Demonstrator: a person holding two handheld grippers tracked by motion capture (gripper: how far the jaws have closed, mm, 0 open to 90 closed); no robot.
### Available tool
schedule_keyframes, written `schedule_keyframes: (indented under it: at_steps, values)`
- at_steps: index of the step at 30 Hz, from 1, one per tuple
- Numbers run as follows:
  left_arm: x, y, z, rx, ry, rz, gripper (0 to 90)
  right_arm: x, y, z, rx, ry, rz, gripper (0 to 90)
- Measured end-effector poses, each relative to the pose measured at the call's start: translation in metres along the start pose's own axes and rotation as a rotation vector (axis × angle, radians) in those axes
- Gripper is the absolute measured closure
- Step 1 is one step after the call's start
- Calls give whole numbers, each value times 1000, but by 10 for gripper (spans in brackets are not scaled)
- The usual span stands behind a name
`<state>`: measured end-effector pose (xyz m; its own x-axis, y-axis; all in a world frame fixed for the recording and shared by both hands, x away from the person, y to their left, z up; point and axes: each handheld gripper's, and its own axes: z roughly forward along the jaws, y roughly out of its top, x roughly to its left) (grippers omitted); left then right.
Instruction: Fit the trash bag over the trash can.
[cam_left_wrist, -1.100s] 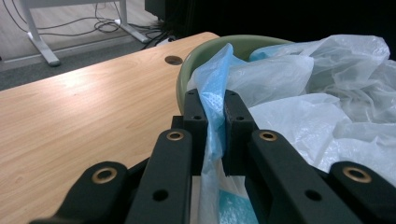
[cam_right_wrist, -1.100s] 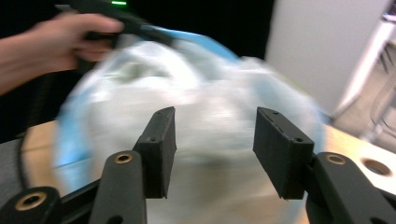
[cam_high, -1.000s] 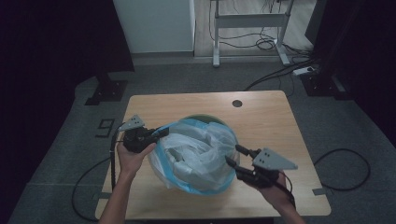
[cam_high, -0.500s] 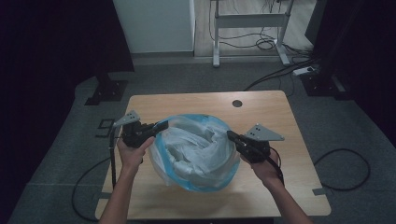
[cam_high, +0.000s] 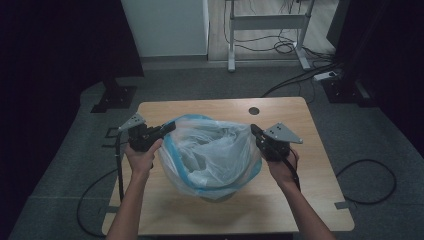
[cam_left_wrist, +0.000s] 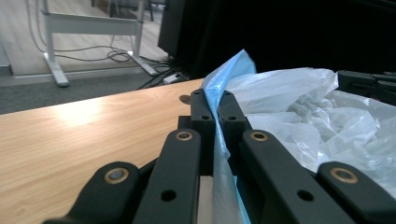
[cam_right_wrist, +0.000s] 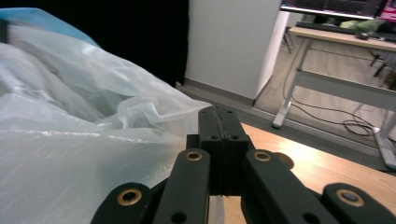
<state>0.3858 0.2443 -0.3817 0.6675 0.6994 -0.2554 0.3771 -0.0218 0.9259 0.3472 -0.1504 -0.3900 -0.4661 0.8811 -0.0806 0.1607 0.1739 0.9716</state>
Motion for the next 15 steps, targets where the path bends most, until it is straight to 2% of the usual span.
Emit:
schedule_keyframes:
  at_steps: [2,6,11,13,15]
  values:
    - [5,-1,5,6,8,-12,875,-5,-3,11,11,-24,14,893]
    - [7,-3,10,22,18,-8,875,-8,-6,21,36,-34,19,893]
    - [10,-8,14,41,27,-10,875,-10,-16,30,82,-16,39,893]
    - [12,-10,16,58,33,-21,875,-11,-22,33,105,2,55,893]
    - [13,-13,20,99,53,-31,875,-10,-23,34,113,6,55,893]
